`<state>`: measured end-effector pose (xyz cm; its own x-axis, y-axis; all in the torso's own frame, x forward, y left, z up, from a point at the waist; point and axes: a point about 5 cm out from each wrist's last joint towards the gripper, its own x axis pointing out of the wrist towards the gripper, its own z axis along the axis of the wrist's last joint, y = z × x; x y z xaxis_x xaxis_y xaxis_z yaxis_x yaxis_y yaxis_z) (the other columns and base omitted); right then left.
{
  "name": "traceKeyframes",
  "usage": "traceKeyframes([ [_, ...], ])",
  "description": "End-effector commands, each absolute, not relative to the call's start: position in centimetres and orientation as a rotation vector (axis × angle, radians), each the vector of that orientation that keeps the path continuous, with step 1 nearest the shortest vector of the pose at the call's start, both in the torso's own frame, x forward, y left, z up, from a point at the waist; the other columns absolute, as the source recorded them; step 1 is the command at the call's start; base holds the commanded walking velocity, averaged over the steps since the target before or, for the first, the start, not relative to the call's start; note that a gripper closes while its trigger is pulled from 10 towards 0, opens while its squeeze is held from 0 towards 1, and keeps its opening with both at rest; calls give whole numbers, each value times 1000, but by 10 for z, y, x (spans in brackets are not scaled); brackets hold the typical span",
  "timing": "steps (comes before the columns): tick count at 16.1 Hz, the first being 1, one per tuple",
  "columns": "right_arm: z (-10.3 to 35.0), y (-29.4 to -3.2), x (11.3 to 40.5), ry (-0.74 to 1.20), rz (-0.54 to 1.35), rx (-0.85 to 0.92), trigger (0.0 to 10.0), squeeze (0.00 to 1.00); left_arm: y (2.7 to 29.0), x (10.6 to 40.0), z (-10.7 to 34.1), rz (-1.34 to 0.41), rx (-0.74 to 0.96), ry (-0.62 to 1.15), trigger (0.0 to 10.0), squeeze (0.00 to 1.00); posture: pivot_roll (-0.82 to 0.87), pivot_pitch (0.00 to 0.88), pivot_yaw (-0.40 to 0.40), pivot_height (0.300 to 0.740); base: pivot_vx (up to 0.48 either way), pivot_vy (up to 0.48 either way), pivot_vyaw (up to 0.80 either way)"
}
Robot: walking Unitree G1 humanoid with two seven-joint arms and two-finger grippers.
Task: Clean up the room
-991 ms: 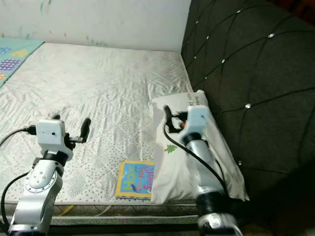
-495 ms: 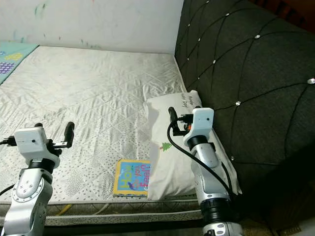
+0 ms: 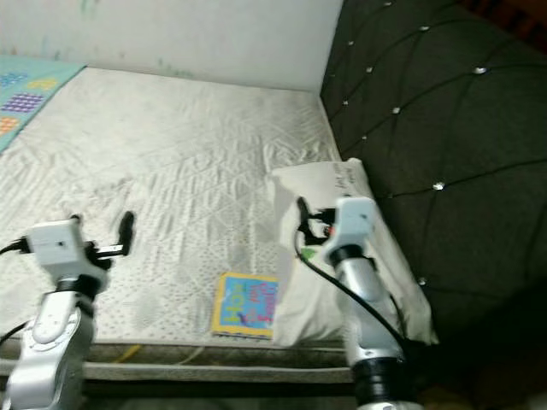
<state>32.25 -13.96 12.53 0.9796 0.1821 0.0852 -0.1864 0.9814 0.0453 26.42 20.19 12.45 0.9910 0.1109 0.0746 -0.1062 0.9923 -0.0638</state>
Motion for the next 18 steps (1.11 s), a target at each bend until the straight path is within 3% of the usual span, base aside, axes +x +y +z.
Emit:
traceKeyframes([
  [1,127,-151,321,-80,154,39,10000,0,195,266,129,86,-72,-89,10000,0,-41,60,-78,740,0,398,0],
  [18,130,-148,323,-88,169,22,10000,0,193,271,132,87,-86,-73,10000,0,-40,65,-75,740,0,427,0],
])
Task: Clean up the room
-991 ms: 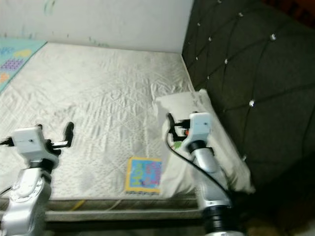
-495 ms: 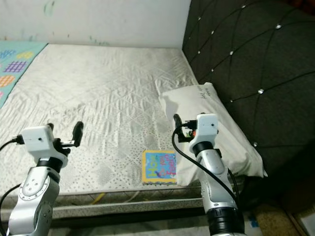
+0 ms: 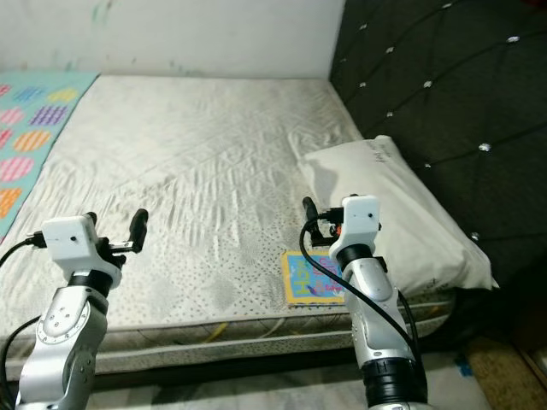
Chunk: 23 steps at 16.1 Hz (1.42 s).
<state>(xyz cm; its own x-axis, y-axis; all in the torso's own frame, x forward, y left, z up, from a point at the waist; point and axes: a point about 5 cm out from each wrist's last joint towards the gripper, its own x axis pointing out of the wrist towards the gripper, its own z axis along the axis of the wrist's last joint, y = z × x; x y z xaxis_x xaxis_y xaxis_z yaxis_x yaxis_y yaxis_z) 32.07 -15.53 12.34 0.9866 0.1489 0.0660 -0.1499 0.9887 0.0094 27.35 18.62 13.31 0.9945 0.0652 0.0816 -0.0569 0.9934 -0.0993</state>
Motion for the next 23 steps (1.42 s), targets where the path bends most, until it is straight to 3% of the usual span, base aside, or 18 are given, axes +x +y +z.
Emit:
traceKeyframes([
  [1,130,-148,323,-90,172,19,10000,0,193,271,132,86,-85,-74,10000,0,-40,65,-75,740,0,480,538],
  [18,129,-150,324,-87,165,16,10000,0,194,275,132,92,-89,-73,10000,0,-44,66,-75,740,0,478,47],
  [23,130,-150,324,-89,166,15,10000,0,191,274,133,53,-124,-88,10000,0,-51,73,-73,740,0,0,0],
])
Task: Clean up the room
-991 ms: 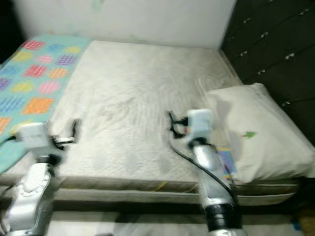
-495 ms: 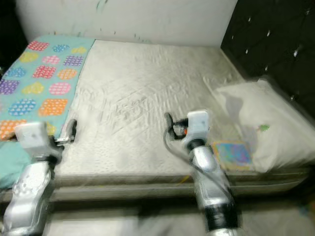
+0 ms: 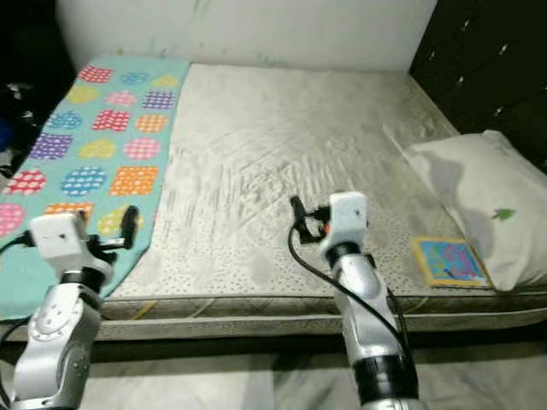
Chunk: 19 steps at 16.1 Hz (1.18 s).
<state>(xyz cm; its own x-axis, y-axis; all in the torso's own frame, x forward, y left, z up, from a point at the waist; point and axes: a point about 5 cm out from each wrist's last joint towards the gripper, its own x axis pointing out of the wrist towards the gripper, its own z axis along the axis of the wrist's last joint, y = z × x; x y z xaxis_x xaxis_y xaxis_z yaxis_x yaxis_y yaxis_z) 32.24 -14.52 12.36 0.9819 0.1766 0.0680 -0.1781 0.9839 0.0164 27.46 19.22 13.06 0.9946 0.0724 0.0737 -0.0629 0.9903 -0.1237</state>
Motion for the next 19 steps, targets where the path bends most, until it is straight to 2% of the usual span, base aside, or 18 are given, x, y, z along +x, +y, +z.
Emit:
traceKeyframes([
  [1,130,-151,324,-89,166,14,10000,0,191,274,133,50,-123,-84,10000,0,-53,73,-77,740,251,0,0],
  [15,131,-151,325,-95,160,8,10000,0,186,276,135,18,-152,-89,10000,0,-54,67,-73,740,349,0,0],
  [19,130,-153,326,-94,155,3,10000,0,187,277,133,43,-171,-78,10000,0,-54,63,-72,740,0,0,0],
])
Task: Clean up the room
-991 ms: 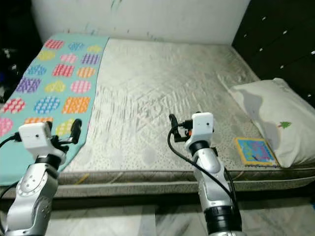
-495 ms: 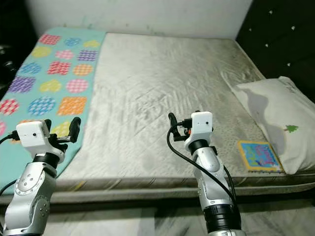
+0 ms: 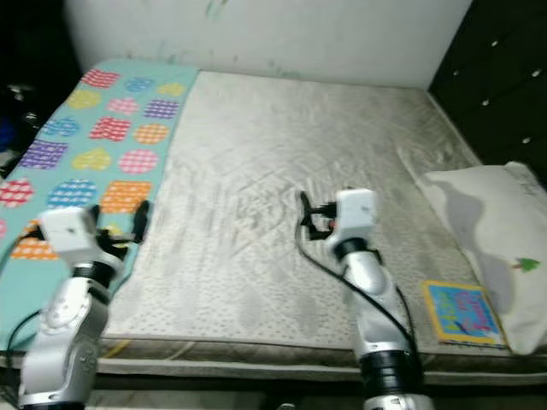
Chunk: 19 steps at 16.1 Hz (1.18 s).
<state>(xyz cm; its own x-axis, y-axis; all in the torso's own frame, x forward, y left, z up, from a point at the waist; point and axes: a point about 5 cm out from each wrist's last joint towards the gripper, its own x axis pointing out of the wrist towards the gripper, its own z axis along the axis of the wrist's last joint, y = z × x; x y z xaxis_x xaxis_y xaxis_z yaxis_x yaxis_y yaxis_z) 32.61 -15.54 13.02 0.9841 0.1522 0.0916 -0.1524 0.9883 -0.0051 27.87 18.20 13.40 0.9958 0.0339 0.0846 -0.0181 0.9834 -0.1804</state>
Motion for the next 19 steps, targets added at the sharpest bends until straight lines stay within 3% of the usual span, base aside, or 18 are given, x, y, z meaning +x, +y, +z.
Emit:
traceKeyframes([
  [1,130,-153,325,-95,155,5,10000,0,188,277,133,43,-176,-77,10000,0,-56,62,-71,740,0,0,0],
  [5,130,-154,326,-96,158,16,10000,0,186,278,133,30,-180,-83,10000,0,-55,60,-74,740,0,274,0],
  [19,129,-154,328,-86,162,-35,10000,0,187,278,133,46,-186,-82,10000,0,-55,65,-77,740,0,480,0],
])
